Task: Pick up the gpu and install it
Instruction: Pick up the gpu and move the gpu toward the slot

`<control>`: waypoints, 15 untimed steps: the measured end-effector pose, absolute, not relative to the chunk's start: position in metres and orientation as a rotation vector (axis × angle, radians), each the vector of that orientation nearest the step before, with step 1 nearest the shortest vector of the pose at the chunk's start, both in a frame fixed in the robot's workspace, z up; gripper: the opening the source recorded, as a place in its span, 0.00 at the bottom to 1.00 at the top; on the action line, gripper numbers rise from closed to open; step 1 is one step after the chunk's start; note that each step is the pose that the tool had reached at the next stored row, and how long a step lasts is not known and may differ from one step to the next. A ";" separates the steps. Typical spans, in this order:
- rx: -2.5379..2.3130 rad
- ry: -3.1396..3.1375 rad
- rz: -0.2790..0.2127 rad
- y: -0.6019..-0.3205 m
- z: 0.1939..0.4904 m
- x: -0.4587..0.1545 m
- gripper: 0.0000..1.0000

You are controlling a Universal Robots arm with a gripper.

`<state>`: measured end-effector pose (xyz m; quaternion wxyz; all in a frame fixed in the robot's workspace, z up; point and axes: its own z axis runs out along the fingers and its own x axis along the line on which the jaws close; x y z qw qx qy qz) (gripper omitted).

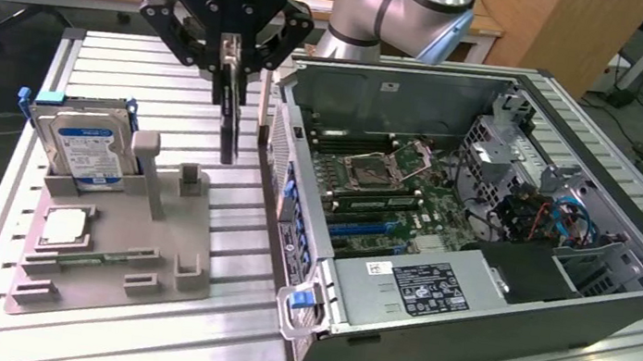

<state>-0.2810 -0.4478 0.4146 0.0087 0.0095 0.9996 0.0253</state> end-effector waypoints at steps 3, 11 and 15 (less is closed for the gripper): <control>0.030 3.123 0.079 -0.448 0.415 -0.277 0.27; 0.030 3.123 0.079 -0.448 0.415 -0.267 0.27; 0.030 3.123 0.079 -0.448 0.415 -0.262 0.27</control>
